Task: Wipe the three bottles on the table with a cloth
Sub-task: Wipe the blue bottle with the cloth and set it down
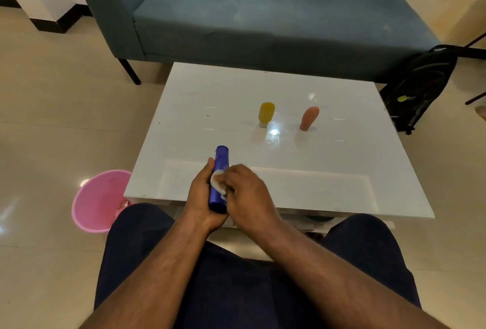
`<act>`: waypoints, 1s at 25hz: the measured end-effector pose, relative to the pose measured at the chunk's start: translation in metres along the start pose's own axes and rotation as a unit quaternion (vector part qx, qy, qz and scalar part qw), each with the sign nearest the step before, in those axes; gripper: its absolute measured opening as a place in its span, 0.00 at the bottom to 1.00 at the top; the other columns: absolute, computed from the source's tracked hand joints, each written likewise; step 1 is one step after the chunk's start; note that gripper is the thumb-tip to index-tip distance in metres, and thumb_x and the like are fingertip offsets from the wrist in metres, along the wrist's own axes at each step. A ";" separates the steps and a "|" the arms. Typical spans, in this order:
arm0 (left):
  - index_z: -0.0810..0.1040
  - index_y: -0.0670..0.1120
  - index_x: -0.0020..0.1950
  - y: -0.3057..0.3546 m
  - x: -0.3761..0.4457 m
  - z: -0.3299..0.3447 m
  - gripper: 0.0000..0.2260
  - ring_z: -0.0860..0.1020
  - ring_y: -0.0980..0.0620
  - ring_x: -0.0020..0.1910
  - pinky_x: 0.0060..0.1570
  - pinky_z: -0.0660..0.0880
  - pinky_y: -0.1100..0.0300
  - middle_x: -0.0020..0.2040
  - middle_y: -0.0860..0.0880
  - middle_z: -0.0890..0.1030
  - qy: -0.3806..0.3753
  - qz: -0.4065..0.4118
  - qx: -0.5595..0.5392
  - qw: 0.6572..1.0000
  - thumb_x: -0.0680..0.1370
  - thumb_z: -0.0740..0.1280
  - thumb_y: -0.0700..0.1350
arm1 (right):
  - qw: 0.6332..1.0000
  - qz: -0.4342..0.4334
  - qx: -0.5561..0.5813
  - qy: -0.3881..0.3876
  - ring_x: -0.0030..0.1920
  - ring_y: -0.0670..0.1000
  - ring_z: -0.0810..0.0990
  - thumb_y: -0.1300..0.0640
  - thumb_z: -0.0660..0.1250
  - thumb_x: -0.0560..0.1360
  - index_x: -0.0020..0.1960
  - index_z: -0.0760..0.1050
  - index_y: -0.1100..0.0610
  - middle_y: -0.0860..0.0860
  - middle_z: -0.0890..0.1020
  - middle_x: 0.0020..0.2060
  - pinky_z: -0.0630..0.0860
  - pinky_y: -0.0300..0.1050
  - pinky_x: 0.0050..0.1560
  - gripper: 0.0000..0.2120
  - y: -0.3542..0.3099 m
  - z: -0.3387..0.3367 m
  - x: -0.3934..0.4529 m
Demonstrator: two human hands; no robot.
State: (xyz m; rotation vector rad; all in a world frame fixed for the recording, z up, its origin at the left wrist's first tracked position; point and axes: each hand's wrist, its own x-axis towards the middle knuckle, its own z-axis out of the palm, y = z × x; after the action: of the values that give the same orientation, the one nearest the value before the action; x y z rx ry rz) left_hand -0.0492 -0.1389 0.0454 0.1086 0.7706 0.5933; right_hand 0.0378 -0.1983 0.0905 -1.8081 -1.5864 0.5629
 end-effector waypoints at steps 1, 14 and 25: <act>0.76 0.40 0.68 0.001 0.001 -0.002 0.28 0.82 0.48 0.45 0.54 0.78 0.52 0.46 0.44 0.82 0.000 -0.006 -0.003 1.000 0.78 0.68 0.60 | 0.999 -0.030 -0.015 -0.007 0.49 0.50 0.76 0.63 0.64 0.77 0.52 0.80 0.58 0.51 0.79 0.47 0.75 0.43 0.54 0.08 -0.003 0.003 -0.009; 0.79 0.41 0.58 -0.002 0.006 0.000 0.26 0.81 0.49 0.38 0.43 0.80 0.53 0.40 0.45 0.79 0.014 0.004 0.043 0.999 0.77 0.67 0.64 | 0.988 -0.119 -0.098 -0.006 0.45 0.52 0.75 0.62 0.68 0.73 0.52 0.81 0.56 0.52 0.81 0.46 0.73 0.41 0.47 0.09 0.017 0.007 -0.019; 0.77 0.42 0.68 -0.001 0.005 0.000 0.26 0.84 0.47 0.41 0.41 0.83 0.53 0.50 0.43 0.85 0.012 0.044 0.036 0.998 0.79 0.65 0.60 | 0.998 -0.025 -0.016 0.051 0.50 0.47 0.77 0.61 0.65 0.77 0.57 0.79 0.58 0.51 0.78 0.50 0.77 0.41 0.52 0.10 0.030 0.002 -0.022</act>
State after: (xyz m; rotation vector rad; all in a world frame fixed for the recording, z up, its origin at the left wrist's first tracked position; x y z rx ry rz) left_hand -0.0462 -0.1370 0.0421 0.2029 0.8142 0.6503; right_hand 0.0541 -0.2206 0.0656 -1.7868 -1.5746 0.4179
